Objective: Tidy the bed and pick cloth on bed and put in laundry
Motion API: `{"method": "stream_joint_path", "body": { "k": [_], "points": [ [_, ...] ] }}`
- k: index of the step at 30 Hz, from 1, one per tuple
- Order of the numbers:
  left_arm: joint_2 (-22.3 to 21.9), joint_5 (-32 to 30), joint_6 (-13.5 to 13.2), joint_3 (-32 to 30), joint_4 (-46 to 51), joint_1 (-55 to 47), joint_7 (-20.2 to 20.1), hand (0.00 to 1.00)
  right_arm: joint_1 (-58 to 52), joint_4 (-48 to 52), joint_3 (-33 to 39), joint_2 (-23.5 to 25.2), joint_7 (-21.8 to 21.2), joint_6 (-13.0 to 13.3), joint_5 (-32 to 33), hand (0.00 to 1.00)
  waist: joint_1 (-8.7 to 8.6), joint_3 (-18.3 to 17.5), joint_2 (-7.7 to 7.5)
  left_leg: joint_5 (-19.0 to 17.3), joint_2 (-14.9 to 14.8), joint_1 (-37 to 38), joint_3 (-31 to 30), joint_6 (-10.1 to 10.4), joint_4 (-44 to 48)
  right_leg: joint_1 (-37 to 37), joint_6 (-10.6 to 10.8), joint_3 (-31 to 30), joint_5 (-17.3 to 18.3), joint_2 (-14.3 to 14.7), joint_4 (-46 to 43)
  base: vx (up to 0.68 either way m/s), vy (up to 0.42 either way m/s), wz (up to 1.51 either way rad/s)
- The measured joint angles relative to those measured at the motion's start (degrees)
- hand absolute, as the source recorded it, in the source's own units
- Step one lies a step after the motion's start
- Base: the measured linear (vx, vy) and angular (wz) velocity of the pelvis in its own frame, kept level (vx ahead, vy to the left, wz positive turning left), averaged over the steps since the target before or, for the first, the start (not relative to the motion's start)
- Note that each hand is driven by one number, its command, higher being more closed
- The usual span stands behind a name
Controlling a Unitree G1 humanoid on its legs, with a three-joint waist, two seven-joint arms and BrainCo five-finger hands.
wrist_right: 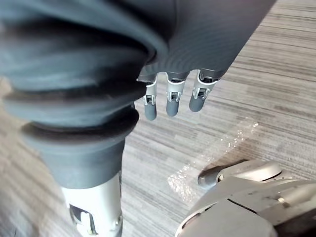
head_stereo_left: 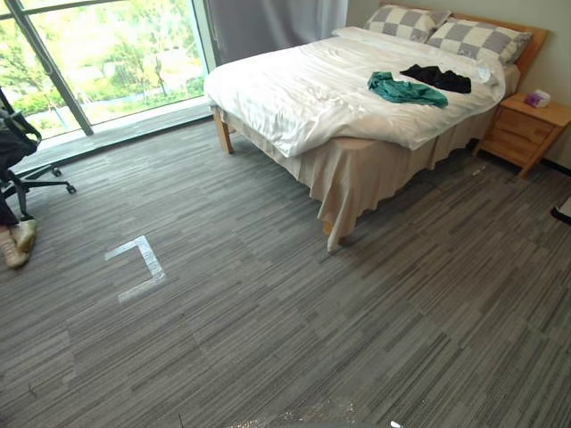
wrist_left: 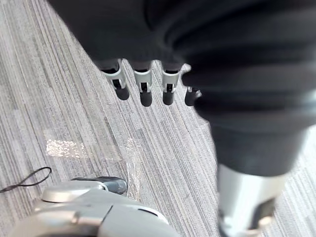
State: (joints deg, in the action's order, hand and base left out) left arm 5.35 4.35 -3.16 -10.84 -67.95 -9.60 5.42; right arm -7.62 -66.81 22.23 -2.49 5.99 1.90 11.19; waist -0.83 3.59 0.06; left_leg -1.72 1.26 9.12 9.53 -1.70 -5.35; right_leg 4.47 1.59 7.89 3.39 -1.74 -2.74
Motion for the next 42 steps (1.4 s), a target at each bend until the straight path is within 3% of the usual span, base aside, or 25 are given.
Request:
{"method": "stream_joint_path", "body": {
  "k": [8, 21, 25, 27, 29, 30, 32, 33, 36, 38, 40, 42],
  "points": [
    [0.0, -0.4, -0.1, -0.1, -0.1, 1.5, 0.0, 0.00, 1.4, -1.6, 2.7, 0.2, 0.0, 0.0, -0.3, 0.00, -0.03, 1.1, 0.18, 0.0, 0.0, 0.7, 0.5, 0.1, 0.0, 1.1, 2.6, 1.6, -1.5, -0.2, 0.9, 0.02, 0.011, 0.01],
    [-0.1, -0.6, -0.6, -0.1, -0.1, 2.3, -0.1, 0.00, 1.7, -1.4, 2.5, -0.1, -0.1, 0.1, -0.5, 0.00, -0.26, 2.4, -0.09, -0.1, 0.2, -0.6, 4.5, 0.3, -0.5, -2.0, 1.3, -0.3, -1.2, -0.2, 0.2, -0.10, -0.018, -0.13],
    [0.1, -0.5, -0.6, 0.3, -0.1, 3.1, -0.1, 0.00, 2.2, -1.4, 2.2, -0.1, -0.1, 0.1, -0.4, 0.00, -0.38, 2.6, -0.06, -0.4, 0.3, -2.4, 7.7, 0.1, -0.5, -7.3, 0.6, -3.3, 0.3, -0.2, -5.3, -0.01, 0.011, -0.44],
    [0.7, -0.5, -0.6, 1.7, -0.1, 3.4, -0.1, 0.00, 2.3, -1.4, 2.1, 0.1, -0.1, 0.1, -0.3, 0.00, -0.76, 3.2, -0.74, -0.8, 0.7, -2.2, 8.6, -0.4, -0.5, -9.8, 1.1, -4.6, 2.2, -0.5, -9.3, 0.06, 0.008, -0.36],
    [1.1, -0.5, -0.6, 1.8, -0.1, 3.8, -0.2, 0.00, 2.7, -0.9, 2.4, 0.4, -0.4, 0.1, -0.1, 0.00, -1.28, 4.4, -1.01, -2.3, 0.5, -0.1, 10.5, -0.8, -0.5, -14.4, 3.9, -4.4, 4.2, -1.2, -20.4, 0.05, -0.005, -0.46],
    [1.1, -0.5, -0.5, 1.8, -0.1, 3.9, -0.3, 0.00, 2.8, -0.5, 2.9, 0.3, -0.9, 0.1, 0.1, 0.00, -1.29, 4.7, -0.59, -2.7, -0.1, 0.7, 11.6, -0.9, -0.5, -18.1, 3.7, -2.9, 4.0, -1.4, -28.2, 0.06, -0.014, -0.48],
    [0.9, -0.5, -0.4, 1.8, -0.1, 4.6, -0.3, 0.00, 2.5, 0.3, 5.1, 1.0, -1.1, 0.2, 0.3, 0.00, -1.82, 5.0, 0.19, -3.7, -2.1, 2.5, 12.3, 0.2, -0.5, -23.9, 2.4, 4.2, 4.9, -4.8, -39.9, 0.14, -0.003, -0.25],
    [0.9, -0.5, -0.4, 1.8, -0.1, 5.0, -0.4, 0.00, 2.0, 0.1, 5.6, 1.2, -1.1, 0.2, 0.5, 0.00, -1.86, 5.1, 0.28, -4.1, -2.7, 3.1, 12.5, 0.9, -0.4, -24.6, 2.0, 5.8, 5.3, -5.7, -40.0, 0.28, 0.001, -0.18],
    [0.7, -0.5, -0.5, 1.9, -0.1, 7.8, -0.4, 0.00, 1.7, 0.4, 6.7, 1.4, -1.0, 0.4, 1.5, 0.00, -1.92, 5.2, 0.34, -4.9, -5.8, 3.6, 12.3, 4.1, -0.1, -26.7, 2.5, 8.7, 4.1, -7.1, -25.7, 0.34, -0.063, -0.01],
    [-1.2, -0.6, -0.5, 1.7, -0.1, 10.3, -0.4, 0.00, 1.5, 0.5, 7.3, 1.4, -0.9, 0.3, 2.4, 0.00, -2.66, 5.7, 0.87, -6.0, -7.5, 3.7, 12.3, 6.5, 0.0, -27.2, 3.2, 9.4, -5.3, -8.5, -4.8, 0.55, -0.219, 0.15],
    [-3.0, -0.8, -0.6, 1.0, 0.2, 11.0, -0.4, 0.00, 0.7, 1.6, 7.1, 1.7, -0.9, 0.3, 3.0, 0.00, -2.99, 6.0, 1.21, -7.8, -8.4, 5.9, 12.7, 9.3, 0.0, -28.9, 2.1, 10.8, -9.1, -11.5, -0.2, 0.56, -0.293, 0.09],
    [-4.6, -1.8, -0.9, -0.7, 0.3, 10.6, -0.5, 0.00, -0.8, 3.5, 6.9, 1.7, -1.1, 0.5, 3.0, 0.00, -3.14, 6.2, 2.26, -10.0, -11.4, 9.9, 14.7, 12.8, 0.6, -29.8, 1.3, 14.5, -9.1, -13.5, -5.8, 0.68, -0.483, 0.03]
  ]
}}
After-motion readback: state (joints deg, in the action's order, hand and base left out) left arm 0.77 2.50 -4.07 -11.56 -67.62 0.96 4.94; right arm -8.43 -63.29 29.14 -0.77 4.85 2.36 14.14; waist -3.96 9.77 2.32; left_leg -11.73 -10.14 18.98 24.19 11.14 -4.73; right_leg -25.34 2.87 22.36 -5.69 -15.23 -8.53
